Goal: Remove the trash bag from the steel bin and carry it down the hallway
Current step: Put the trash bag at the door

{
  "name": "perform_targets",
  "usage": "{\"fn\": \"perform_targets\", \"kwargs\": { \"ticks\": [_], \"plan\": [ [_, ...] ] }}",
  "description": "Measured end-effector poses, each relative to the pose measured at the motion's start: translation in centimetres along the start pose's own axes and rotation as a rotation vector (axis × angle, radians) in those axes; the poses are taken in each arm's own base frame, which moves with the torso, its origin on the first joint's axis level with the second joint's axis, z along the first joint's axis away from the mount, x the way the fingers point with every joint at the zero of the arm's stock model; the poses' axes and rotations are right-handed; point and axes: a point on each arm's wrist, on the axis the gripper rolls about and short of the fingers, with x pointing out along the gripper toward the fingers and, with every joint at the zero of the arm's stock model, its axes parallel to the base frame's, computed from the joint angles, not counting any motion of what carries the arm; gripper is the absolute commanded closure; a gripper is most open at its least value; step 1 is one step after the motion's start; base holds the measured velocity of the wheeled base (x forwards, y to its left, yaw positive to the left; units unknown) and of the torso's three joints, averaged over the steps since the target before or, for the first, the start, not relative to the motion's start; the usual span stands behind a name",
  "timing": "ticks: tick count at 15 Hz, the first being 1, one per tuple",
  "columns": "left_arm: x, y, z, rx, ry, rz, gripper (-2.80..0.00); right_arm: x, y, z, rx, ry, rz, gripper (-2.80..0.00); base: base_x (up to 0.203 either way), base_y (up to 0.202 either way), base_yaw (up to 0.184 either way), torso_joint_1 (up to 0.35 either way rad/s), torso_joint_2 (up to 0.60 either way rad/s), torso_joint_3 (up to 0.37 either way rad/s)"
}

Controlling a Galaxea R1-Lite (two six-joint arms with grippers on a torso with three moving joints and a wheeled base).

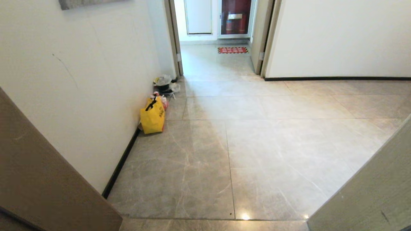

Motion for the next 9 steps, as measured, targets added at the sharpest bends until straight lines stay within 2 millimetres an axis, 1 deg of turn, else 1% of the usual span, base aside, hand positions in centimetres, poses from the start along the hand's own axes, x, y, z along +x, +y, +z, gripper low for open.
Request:
{"fn": "perform_targets", "kwargs": {
  "ticks": [9],
  "plan": [
    [0.00,0.00,-0.01,-0.001,0.001,-0.001,0.00,0.00,0.00,0.00,0.000,0.000,0.001,0.00,0.192,0.000,0.001,0.005,0.00,0.002]
  ]
}}
